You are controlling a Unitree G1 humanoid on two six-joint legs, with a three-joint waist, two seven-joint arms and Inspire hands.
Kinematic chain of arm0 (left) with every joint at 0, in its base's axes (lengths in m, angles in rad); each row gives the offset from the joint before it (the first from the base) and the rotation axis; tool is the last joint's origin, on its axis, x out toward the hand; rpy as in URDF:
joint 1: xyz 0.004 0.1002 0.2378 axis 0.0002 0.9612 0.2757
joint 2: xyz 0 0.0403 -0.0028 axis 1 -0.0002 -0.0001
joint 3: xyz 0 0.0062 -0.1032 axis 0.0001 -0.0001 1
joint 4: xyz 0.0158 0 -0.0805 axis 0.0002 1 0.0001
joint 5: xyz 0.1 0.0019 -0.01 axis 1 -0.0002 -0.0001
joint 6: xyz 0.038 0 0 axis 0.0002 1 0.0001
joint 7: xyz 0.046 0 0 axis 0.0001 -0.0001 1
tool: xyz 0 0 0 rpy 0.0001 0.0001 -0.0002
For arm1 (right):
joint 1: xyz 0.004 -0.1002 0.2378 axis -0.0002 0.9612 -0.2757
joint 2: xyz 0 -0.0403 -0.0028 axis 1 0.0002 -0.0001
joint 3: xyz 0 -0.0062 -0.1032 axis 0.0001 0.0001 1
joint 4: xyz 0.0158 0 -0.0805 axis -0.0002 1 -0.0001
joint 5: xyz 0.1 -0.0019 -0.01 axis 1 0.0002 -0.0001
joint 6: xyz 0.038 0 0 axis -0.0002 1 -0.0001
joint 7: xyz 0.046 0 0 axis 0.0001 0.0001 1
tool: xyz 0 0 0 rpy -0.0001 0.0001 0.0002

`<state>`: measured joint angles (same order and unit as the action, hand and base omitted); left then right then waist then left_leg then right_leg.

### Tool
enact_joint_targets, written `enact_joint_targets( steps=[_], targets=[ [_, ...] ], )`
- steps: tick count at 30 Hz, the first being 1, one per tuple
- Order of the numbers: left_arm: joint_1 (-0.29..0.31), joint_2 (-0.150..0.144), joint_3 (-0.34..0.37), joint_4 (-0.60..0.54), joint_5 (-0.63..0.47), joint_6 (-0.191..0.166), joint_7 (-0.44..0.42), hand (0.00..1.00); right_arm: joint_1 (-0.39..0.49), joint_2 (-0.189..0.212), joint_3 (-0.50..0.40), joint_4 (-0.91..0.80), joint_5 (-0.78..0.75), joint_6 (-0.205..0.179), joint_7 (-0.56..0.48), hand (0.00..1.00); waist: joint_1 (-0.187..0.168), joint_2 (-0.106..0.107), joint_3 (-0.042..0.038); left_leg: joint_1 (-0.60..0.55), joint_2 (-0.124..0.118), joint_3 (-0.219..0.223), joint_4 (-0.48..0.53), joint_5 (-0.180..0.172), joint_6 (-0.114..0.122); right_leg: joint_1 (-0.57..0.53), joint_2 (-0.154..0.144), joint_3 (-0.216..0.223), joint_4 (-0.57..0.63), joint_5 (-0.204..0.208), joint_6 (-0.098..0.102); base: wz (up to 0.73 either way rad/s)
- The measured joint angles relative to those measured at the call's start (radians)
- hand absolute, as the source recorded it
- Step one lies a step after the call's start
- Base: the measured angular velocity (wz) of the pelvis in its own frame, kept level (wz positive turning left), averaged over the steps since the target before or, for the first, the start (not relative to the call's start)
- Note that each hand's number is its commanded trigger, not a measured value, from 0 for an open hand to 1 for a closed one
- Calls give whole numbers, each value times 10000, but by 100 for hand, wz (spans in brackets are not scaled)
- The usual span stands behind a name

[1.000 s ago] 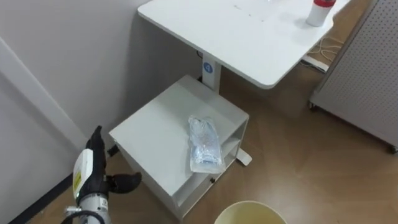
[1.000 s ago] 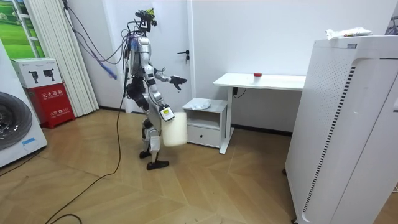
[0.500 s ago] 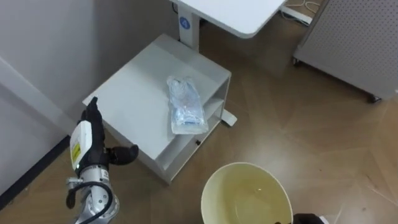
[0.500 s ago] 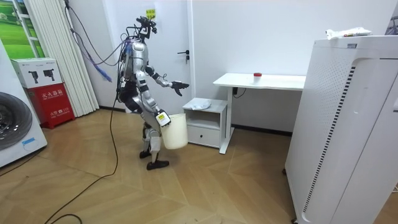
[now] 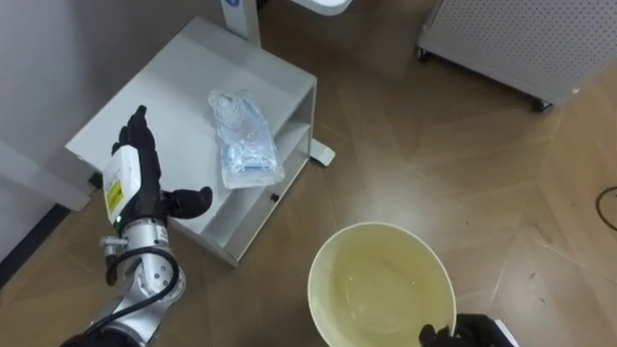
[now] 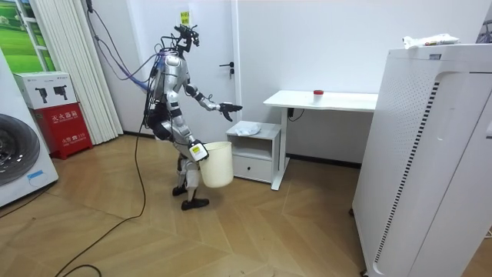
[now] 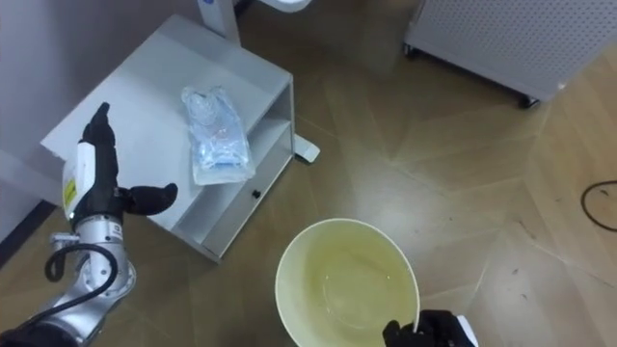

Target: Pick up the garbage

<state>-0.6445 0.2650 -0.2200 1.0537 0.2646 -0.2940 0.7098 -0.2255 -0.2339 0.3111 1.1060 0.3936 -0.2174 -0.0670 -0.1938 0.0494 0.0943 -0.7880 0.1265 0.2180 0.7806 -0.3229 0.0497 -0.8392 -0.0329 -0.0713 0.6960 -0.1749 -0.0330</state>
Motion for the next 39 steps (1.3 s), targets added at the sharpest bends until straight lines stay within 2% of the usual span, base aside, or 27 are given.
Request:
enact_joint_targets(
  steps=[6,12,16,23,24,31,39],
  targets=[
    [1,4,0,12,2,1,41,0,-1,4,11,-7,52,3,-14,100,-45,8,5,-34,8,-24,13,-37,-68,-38,-1,-110,52,-80,-100,0],
    [-16,42,2,11,22,2,74,0,-11,3,16,-11,297,11,47,100,-63,10,7,-140,66,-39,139,-98,-79,-150,-21,-127,200,-152,-116,0],
    [-15,220,-87,27,19,31,117,0,-16,-9,15,-59,459,10,47,100,-198,0,13,-386,69,-32,496,-235,-60,-461,-98,-144,666,-325,-142,0],
    [-51,324,-227,38,22,32,250,0,-15,-15,183,-102,1124,-1,266,100,-492,-36,34,-593,92,-69,877,-375,-76,-687,-176,-204,1120,-537,-200,1],
    [-119,326,-235,73,21,32,250,0,-14,-19,183,-107,1178,-4,263,100,-512,-68,57,-632,86,-45,912,-377,-76,-752,-183,-204,1203,-556,-207,0],
    [-285,351,-516,176,130,34,266,0,-8,-58,220,-215,1604,8,257,100,-601,-70,58,-1044,254,-73,1387,-577,-123,-1102,-117,-241,1555,-689,-276,-2],
    [-353,374,-992,592,529,105,262,0,-8,-134,207,-333,1603,15,241,100,-844,-84,59,-1434,234,-292,1682,-620,-129,-1384,-170,-396,1784,-774,-305,5]
  ],
)
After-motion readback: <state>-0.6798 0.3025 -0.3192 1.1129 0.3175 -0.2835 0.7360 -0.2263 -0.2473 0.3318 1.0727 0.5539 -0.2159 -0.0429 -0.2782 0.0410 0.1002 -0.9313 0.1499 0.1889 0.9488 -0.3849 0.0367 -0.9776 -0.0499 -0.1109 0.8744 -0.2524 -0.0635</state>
